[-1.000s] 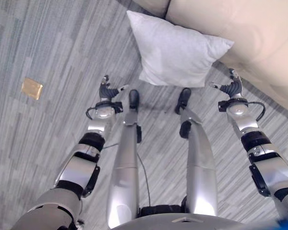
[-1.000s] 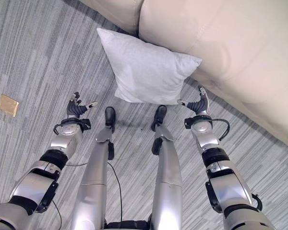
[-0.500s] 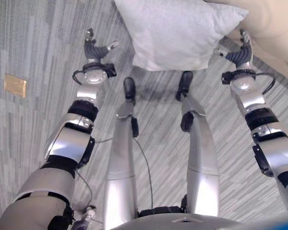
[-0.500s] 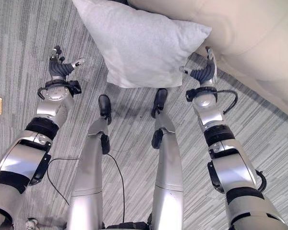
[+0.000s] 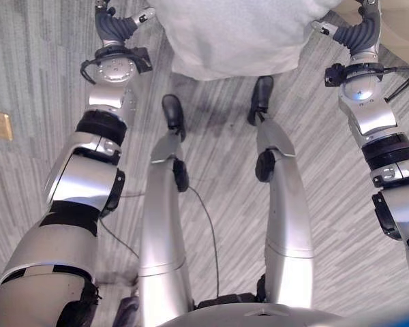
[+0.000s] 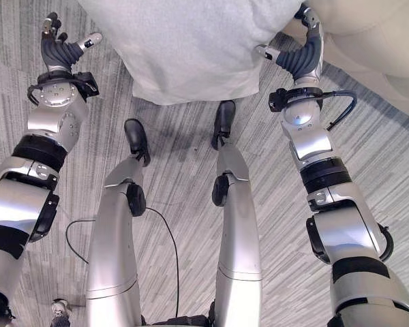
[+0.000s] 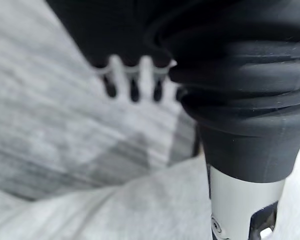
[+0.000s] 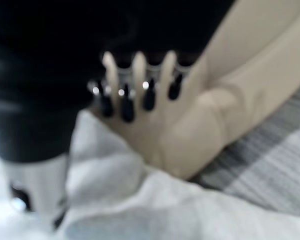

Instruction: Pick up all the scattered cushions and arrange them neatly on the sofa.

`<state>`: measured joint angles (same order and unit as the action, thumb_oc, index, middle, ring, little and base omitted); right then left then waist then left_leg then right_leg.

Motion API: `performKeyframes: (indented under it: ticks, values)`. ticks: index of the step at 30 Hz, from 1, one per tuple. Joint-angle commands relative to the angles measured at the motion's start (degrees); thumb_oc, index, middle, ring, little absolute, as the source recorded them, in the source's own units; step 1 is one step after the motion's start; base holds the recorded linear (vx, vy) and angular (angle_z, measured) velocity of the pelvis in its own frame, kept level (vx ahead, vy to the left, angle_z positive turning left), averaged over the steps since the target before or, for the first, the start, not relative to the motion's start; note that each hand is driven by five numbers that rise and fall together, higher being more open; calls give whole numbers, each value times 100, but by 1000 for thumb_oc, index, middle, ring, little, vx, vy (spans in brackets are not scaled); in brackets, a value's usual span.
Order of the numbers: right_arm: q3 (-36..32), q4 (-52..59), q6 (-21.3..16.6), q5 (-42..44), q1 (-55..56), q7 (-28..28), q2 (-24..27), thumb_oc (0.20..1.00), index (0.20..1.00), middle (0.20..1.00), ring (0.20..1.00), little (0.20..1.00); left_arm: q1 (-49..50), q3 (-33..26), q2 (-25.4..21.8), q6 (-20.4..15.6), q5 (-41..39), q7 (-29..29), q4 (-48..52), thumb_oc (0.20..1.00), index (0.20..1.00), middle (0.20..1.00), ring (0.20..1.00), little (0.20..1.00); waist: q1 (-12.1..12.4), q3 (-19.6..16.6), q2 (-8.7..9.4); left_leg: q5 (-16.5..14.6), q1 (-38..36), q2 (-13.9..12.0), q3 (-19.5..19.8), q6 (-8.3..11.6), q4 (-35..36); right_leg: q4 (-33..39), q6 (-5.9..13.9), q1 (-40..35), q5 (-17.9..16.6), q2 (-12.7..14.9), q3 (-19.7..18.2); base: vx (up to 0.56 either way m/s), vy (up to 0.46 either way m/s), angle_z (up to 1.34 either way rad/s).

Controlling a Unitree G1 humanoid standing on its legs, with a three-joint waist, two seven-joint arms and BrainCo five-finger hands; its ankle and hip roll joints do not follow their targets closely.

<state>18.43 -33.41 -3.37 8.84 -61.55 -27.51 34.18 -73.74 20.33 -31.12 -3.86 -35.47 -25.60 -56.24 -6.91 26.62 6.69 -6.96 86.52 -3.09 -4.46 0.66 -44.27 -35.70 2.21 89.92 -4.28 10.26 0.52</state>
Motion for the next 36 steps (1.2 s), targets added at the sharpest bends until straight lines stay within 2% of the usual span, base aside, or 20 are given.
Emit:
performKeyframes:
  ticks: [1,6,17,18,20,21,22,23,25,31,36]
  values:
    - [337,214,-199,17,71,-194,-278,1000,1000,1000,1000,1000,163,-76,140,-8,-14,-291,-262,1000,1000,1000,1000,1000,-177,-472,37,-257,-149,107,376,29,-143,40,597,3,99,-100,-390,-1,-32,-9]
    - [568,208,-198,76,-339,-221,-487,1000,1000,1000,1000,1000,-291,248,397,55,128,-359,-219,1000,1000,1000,1000,1000,-154,-391,-26,-260,-118,74,405,3,-235,5,581,3,95,-147,-364,0,-14,-3]
    - [900,111,-98,179,-985,-229,-1121,1000,1000,1000,1000,1000,-809,460,857,65,-19,-447,-70,1000,1000,1000,1000,1000,-64,-297,-152,-265,-89,22,412,-35,-304,32,563,3,71,-240,-324,1,-7,-3]
    - [924,-97,-120,424,-1136,-254,-1510,580,580,580,580,580,-892,489,980,2,-142,-486,36,1000,1000,1000,1000,1000,16,-267,-249,-252,-71,36,402,-41,-339,13,558,3,66,-231,-295,0,0,0]
    - [943,-304,-165,620,-1240,-253,-1728,200,200,200,200,200,-943,492,1039,-54,-236,-519,112,1000,1000,1000,1000,1000,73,-240,-326,-241,-60,60,428,-48,-317,22,563,3,53,-224,-286,0,0,0]
    - [1009,-381,-182,643,-1372,-217,-1836,200,200,200,200,200,-1022,518,1012,-160,-303,-534,275,1000,1000,1000,1000,1000,131,-239,-382,-216,-37,81,446,-53,-303,31,570,3,42,-219,-290,0,0,0]
    - [1012,-391,-183,644,-1387,-217,-1840,200,200,200,200,200,-1025,517,1006,-160,-305,-536,279,724,724,724,724,724,127,-233,-386,-215,-33,82,451,-52,-305,31,570,3,42,-218,-285,0,0,0]
    - [1032,-402,-194,673,-1429,-218,-1886,200,200,200,200,200,-1023,522,993,-212,-346,-539,369,586,586,586,586,586,160,-226,-410,-203,-26,97,466,-53,-288,41,574,3,42,-214,-285,0,0,0]
    - [1073,-396,-179,655,-1535,-207,-1907,200,200,200,200,200,-1008,497,940,-299,-492,-539,530,200,200,200,200,200,199,-238,-442,-181,-1,114,486,-54,-252,55,577,3,40,-200,-271,12,4,3]
    - [1040,-217,-154,550,-1587,-221,-1845,200,200,200,200,200,-853,394,911,-446,-577,-612,903,200,200,200,200,200,234,-287,-466,-110,2,165,499,-53,-123,61,563,3,70,-185,-224,2,6,5]
    - [848,-37,-110,354,-1266,-179,-1566,200,200,200,200,200,-389,369,1116,-500,-434,-592,1343,200,200,200,200,200,219,-548,-467,56,-95,217,517,-55,365,207,565,3,83,-172,-214,3,0,9]
